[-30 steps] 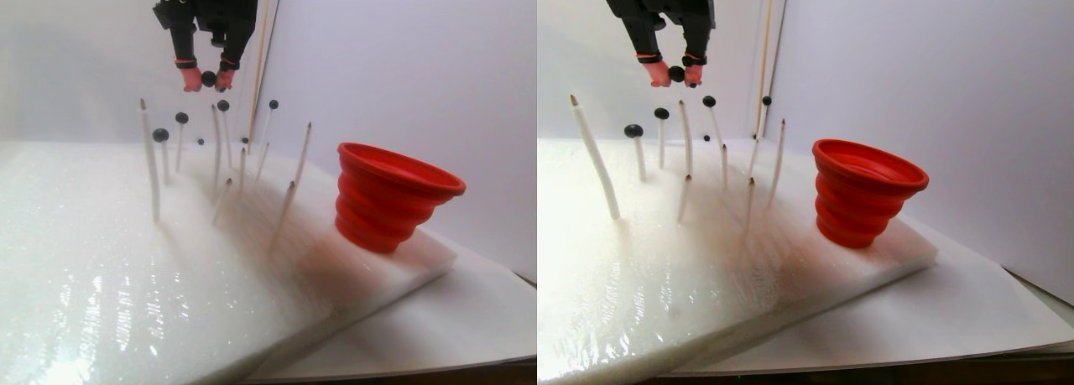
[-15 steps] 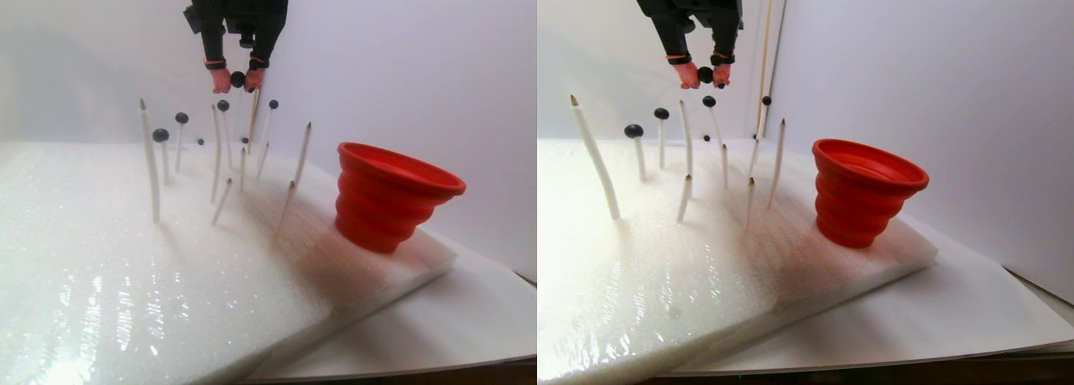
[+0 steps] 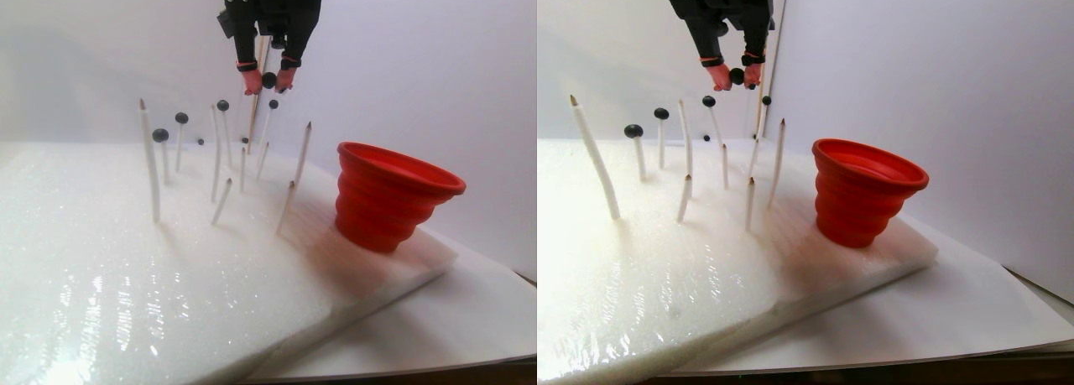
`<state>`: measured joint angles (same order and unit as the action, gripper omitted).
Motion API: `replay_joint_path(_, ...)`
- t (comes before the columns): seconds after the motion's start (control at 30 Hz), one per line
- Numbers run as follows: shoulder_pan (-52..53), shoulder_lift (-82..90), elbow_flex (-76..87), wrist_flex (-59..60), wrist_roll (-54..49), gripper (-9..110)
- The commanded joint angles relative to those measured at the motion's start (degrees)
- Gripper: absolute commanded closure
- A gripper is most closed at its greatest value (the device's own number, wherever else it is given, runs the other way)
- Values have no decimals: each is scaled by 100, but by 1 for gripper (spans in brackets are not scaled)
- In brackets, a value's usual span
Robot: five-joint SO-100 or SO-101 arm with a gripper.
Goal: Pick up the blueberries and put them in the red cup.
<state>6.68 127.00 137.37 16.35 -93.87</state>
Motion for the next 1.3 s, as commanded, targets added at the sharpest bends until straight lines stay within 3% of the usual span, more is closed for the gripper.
replay_joint_path(0.0, 316, 360, -141, 9, 79, 90)
replay_joint_path(1.27, 1854, 167, -185, 97, 79, 90)
